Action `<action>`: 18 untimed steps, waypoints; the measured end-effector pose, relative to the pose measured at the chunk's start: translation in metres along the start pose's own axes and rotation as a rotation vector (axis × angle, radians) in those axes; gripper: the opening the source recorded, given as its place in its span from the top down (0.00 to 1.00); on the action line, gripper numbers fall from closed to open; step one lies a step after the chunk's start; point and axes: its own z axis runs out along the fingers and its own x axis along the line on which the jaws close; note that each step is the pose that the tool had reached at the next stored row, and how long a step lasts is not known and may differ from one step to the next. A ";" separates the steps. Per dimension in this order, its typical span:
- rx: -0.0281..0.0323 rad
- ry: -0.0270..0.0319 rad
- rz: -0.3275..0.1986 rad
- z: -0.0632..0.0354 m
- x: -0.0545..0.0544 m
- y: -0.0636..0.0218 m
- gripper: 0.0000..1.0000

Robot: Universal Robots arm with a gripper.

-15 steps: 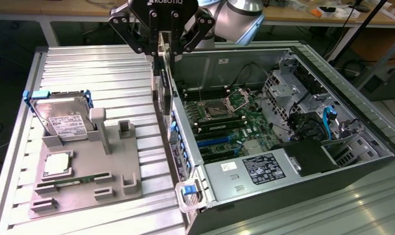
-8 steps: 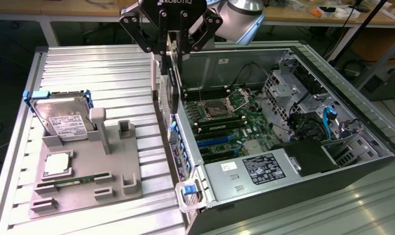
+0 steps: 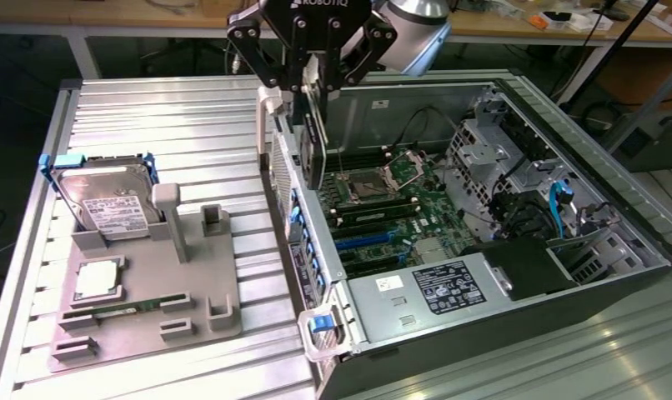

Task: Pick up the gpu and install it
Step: 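Pick up the gpu and move the gpu toward the slot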

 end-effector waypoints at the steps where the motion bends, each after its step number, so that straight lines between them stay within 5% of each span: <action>1: 0.0001 0.0000 0.000 0.0001 -0.002 0.0004 0.73; 10: 0.0001 0.0000 0.000 0.0006 -0.016 0.0029 0.73; 18: 0.0000 0.0000 0.000 0.0029 -0.070 0.0120 0.73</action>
